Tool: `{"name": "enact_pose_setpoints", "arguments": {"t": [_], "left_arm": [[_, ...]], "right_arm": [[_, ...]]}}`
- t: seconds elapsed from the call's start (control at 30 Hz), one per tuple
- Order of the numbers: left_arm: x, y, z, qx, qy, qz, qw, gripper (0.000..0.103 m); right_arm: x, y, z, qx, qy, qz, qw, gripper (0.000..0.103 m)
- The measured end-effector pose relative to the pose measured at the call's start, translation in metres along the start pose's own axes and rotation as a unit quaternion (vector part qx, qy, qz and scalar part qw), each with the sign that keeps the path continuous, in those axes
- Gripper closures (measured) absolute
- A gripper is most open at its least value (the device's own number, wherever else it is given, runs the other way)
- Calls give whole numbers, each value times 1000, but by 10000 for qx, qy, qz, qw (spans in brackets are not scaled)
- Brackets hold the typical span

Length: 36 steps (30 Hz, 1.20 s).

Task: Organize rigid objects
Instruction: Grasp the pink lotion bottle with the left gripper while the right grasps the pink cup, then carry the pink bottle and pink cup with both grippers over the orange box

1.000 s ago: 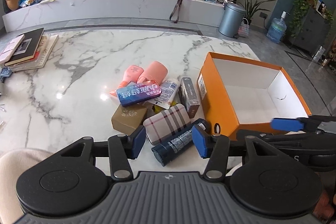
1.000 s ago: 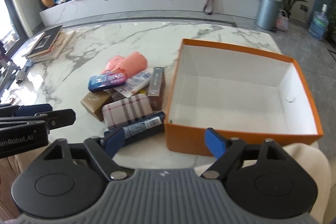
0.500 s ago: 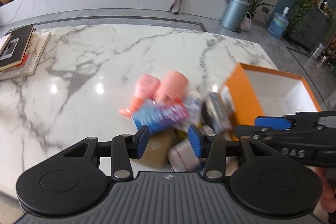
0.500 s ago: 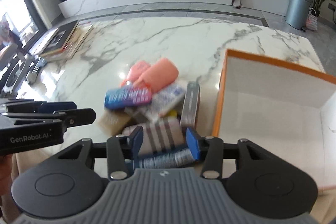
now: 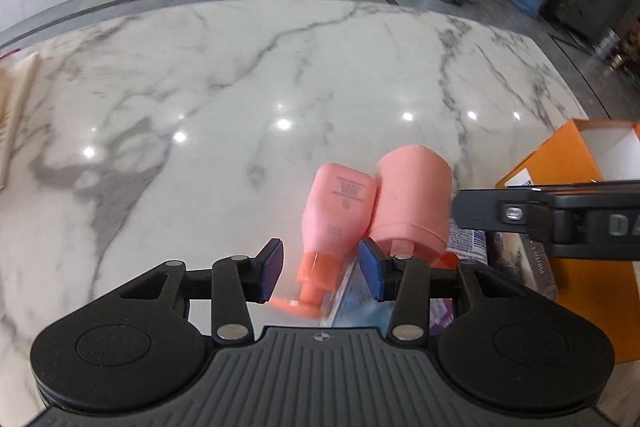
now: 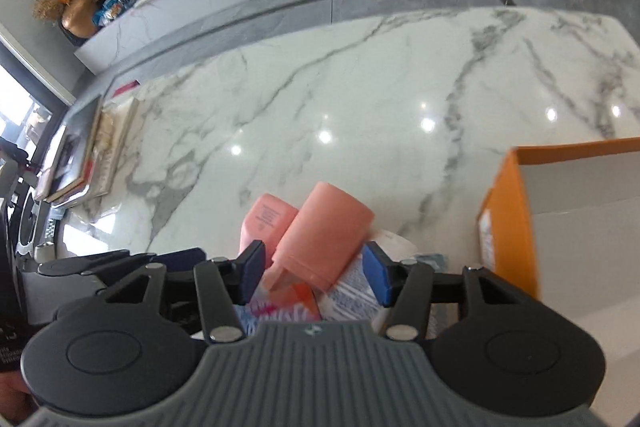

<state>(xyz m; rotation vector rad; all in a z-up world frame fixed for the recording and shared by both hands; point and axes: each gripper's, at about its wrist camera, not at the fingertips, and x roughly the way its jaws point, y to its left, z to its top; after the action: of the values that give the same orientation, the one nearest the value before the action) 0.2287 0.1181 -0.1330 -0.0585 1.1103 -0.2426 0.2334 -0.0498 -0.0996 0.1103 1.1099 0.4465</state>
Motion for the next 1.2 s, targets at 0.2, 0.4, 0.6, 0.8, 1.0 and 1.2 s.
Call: {"name": "enact_pose_setpoints", "arguments": {"t": [0.2,0.4,0.6,0.8,1.0,1.2], "left_arm": [[17,0,10,361,35,-87,9993,46],[25,-3,19,740,-96,10,9972,46],[35,-3,26,553,-92,47,9984,54],[34,1,26,109,-147,367,9992,54],[24,19,18,-514,-115,381,9979,54],[-16,21,18,-897,-413,466,9940,54]], "right_arm": [[34,-10,16,353,407,-78,9985,48],[59,-18,22,628,678,58,9957,48],[67,-19,26,648,646,137,9957,47],[77,-18,31,652,601,201,9959,43],[77,-11,30,588,536,128,9967,43],[37,-10,31,623,126,316,9975,43]]}}
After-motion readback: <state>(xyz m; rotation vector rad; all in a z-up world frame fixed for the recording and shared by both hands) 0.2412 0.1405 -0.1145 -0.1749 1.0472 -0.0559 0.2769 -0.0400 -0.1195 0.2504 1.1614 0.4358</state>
